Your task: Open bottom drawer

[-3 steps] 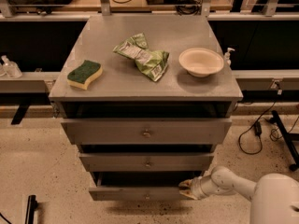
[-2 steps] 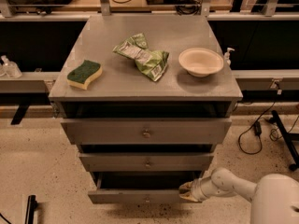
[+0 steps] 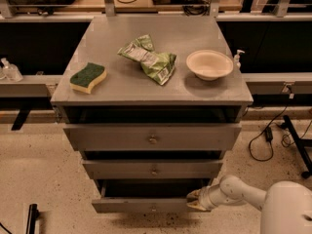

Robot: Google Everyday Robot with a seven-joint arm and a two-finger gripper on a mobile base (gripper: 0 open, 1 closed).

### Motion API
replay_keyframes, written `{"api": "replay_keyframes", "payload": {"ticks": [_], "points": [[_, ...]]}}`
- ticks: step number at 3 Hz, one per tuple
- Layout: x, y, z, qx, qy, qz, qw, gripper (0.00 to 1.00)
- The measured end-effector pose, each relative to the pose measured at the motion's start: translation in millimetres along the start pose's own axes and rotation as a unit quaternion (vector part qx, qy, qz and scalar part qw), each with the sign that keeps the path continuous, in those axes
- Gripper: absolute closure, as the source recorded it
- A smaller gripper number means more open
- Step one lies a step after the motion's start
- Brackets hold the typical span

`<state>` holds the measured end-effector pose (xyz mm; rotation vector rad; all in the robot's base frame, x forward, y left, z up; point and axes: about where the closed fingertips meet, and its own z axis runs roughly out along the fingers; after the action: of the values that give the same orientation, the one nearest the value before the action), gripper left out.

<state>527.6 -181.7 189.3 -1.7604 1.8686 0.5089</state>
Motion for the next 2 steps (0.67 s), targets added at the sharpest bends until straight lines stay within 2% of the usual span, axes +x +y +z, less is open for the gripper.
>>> {"api": "replay_keyframes", "payload": {"ticks": [1,2], "points": [[-0.7,1.7,2.2,-0.002,-0.001,0.0,1.0,0.17],[-1.5,3.2,4.3,-0.004,-0.002,0.0,1.0,0.0]]}}
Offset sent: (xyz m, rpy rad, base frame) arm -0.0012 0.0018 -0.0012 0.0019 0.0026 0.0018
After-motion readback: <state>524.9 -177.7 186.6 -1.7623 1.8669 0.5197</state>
